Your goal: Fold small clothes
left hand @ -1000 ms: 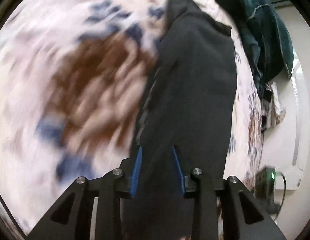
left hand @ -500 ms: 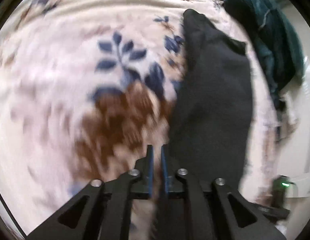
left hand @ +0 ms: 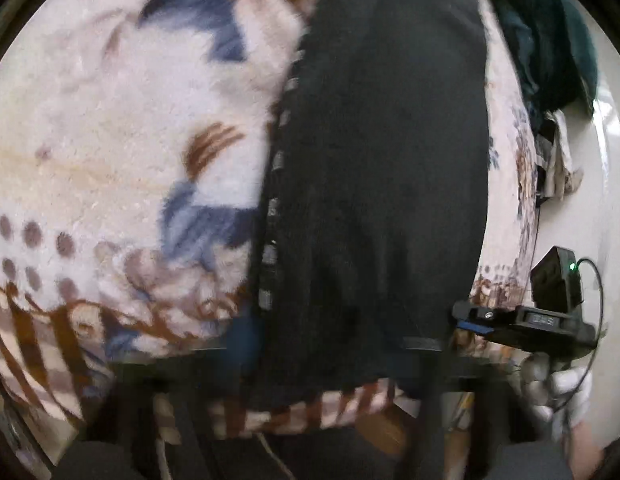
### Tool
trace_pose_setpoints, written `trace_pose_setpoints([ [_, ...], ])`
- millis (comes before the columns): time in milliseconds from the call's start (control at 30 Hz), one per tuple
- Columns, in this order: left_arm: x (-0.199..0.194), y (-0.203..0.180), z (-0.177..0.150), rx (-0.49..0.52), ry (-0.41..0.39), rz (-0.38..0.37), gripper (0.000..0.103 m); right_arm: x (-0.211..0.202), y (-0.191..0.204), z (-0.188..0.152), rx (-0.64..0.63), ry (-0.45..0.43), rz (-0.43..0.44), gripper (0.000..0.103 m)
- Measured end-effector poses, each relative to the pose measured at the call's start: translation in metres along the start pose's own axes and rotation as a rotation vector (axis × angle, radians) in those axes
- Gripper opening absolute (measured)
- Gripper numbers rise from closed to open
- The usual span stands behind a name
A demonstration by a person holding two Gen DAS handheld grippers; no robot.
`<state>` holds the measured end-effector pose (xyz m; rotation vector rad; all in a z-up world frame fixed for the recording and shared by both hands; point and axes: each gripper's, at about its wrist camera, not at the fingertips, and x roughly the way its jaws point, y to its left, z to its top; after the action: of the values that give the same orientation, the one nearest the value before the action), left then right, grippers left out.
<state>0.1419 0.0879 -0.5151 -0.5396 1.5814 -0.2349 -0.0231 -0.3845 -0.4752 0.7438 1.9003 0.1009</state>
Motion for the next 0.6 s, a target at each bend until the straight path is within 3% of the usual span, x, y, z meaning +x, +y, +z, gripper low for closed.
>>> trace_pose_setpoints([
  [33, -0.002, -0.002, -0.001, 0.004, -0.012, 0.011, 0.005, 0.001, -0.001, -0.003, 0.006, -0.018, -0.003, 0.017],
  [67, -0.005, -0.003, -0.002, -0.005, -0.03, 0.004, 0.005, 0.003, -0.002, -0.005, 0.017, -0.026, -0.009, 0.007],
  [233, -0.037, -0.002, -0.008, -0.022, -0.09, -0.016, 0.005, -0.019, -0.007, -0.027, 0.039, -0.1, 0.003, 0.006],
  [400, -0.021, 0.021, -0.006, -0.008, -0.05, 0.054, 0.005, -0.025, 0.002, -0.04, -0.057, -0.109, -0.078, 0.005],
  [467, -0.013, 0.025, -0.002, -0.018, -0.017, 0.031, 0.006, -0.009, -0.002, -0.031, -0.04, -0.067, -0.087, 0.006],
  [500, -0.012, 0.023, 0.001, -0.014, -0.005, 0.044, 0.01, -0.004, -0.003, -0.024, -0.025, -0.052, -0.092, 0.006],
  [567, -0.017, 0.023, 0.002, -0.029, 0.002, -0.001, 0.019, -0.001, -0.001, -0.016, -0.014, -0.023, -0.083, 0.008],
  [600, -0.019, 0.026, 0.001, -0.036, -0.004, -0.02, 0.038, -0.002, -0.001, -0.015, -0.013, -0.01, -0.066, 0.01],
])
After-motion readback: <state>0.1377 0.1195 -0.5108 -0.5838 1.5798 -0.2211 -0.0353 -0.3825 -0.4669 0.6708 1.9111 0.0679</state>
